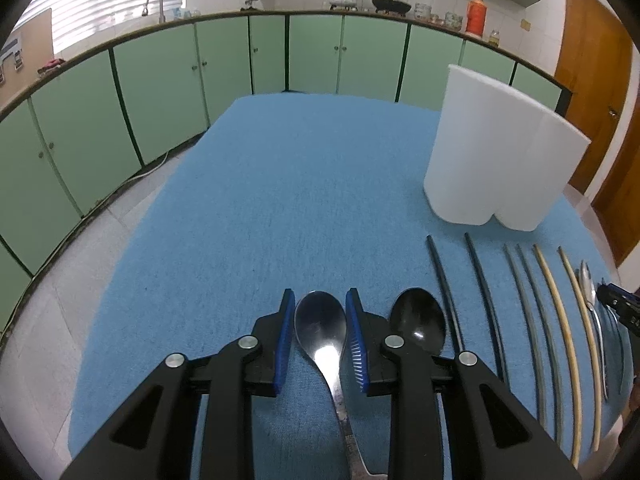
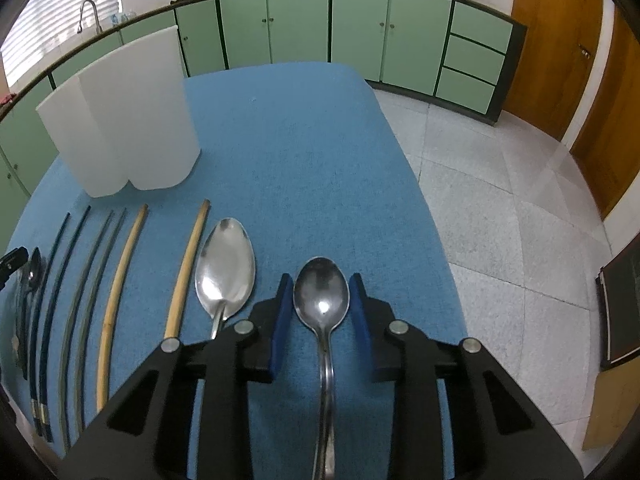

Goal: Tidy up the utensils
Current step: 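Close the left tool on the decorative spoon while the right tool grasps the teaspoon, then lift and carry the decorative spoon in the left tool while the right tool carries the teaspoon to the caddy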

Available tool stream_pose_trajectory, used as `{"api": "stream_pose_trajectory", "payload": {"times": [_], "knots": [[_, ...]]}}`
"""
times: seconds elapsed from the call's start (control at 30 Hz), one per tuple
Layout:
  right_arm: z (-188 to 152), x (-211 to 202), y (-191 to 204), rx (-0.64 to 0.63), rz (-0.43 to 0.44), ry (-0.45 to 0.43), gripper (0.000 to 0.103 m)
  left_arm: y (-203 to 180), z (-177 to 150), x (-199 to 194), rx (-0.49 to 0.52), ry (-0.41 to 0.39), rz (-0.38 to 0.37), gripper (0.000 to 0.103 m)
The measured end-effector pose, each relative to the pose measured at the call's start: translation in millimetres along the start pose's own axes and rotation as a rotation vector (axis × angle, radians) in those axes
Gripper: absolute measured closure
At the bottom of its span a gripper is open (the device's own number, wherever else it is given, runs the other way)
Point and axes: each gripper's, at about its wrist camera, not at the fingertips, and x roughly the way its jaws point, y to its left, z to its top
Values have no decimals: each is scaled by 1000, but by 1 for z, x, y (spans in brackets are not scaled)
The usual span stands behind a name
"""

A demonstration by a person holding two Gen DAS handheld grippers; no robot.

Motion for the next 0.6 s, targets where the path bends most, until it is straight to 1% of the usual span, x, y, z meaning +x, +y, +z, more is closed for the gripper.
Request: {"api": "stream_pose_trajectory", "payload": {"times": [0.2,0.27,0.37,0.6], "knots": [[-5,-45,4,-23,56,-152,76,-1,-4,-25,0,-99,-35,77],[-4,-57,5,-23,66,-187,76,-1,-6,-36,-5,-140,-49,77],[-4,-77,6,-27,93,-247,76,-1,-8,-48,-3,-179,-60,77],[-7,-106,2,-22,146,-320,76,0,-9,-70,-8,-254,-75,77]]}}
